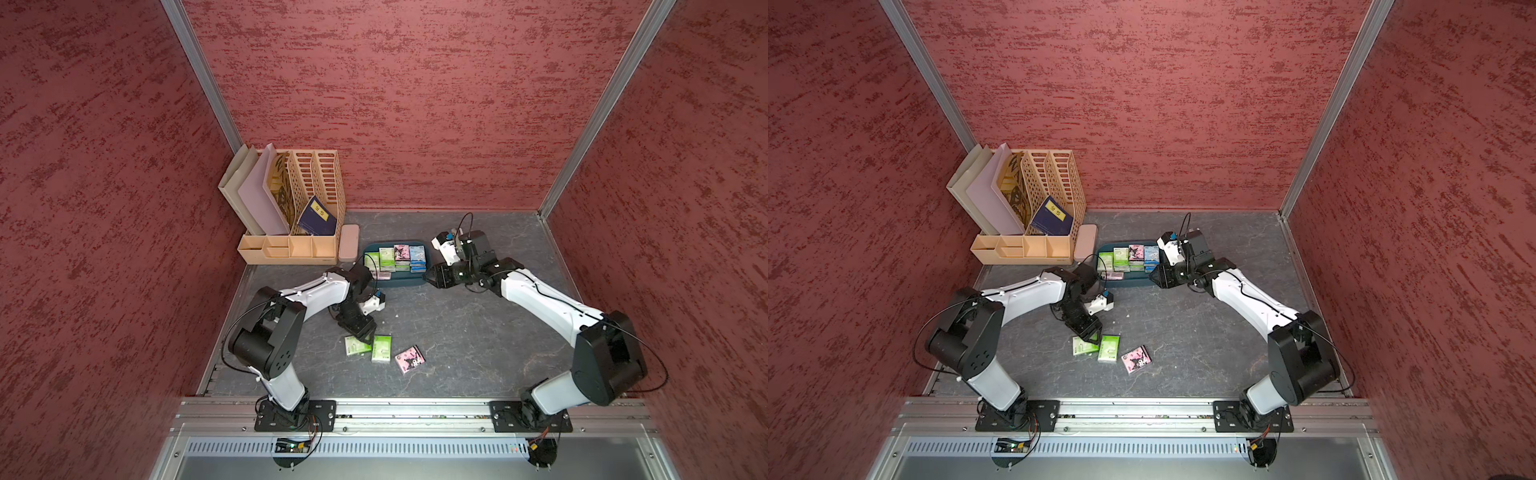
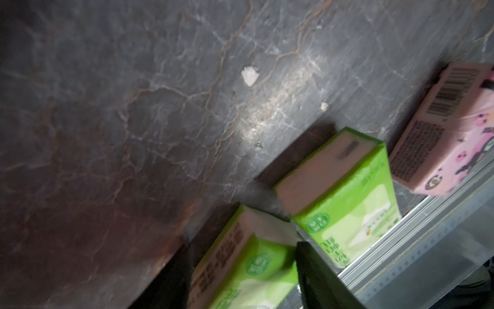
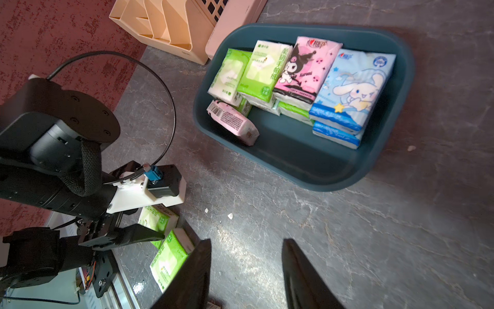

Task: Put the pocket tissues into the storage box
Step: Pick up the pocket tissues from the center of the board.

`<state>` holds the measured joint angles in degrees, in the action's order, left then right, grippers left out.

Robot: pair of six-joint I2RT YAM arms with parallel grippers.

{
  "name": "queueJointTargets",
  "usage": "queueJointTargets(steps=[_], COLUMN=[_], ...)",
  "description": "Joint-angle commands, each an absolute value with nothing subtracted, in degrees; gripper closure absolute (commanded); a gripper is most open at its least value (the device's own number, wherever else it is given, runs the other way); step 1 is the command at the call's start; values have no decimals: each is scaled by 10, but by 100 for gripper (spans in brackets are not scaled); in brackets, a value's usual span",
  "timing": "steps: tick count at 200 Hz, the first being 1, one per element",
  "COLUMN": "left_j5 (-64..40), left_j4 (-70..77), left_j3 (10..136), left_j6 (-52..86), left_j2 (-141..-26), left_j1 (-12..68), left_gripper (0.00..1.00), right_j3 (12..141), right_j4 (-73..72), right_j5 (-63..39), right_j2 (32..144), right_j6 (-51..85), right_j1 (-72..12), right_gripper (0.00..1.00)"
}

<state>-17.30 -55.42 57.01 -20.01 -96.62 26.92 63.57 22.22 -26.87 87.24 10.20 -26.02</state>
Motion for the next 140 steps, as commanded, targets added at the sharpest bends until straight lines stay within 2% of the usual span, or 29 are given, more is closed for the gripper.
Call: queueJointTargets(steps=[1, 32, 51, 97, 140], left_j5=[-167, -162, -161, -122, -98], left_j4=[-546, -544, -543, -537, -455], left_j3=[576, 576, 578, 618, 668], left_j6=[-196, -191, -188, -155, -72], left_j2=[-952, -946, -949, -950, -882], left_j1=[268, 269, 268, 259, 218], left_gripper=[58, 78, 100, 100, 100], right_j3=[631, 633, 633, 634, 635], right_j4=[210, 214, 216, 212, 141], right_j5=[-279, -277, -276, -268, -305], right_j2=[867, 866, 866, 857, 848], right_j6=[109, 106, 107, 106, 155], right_j1=[-258, -257, -258, -258, -258], right_gripper=[53, 53, 53, 53, 51])
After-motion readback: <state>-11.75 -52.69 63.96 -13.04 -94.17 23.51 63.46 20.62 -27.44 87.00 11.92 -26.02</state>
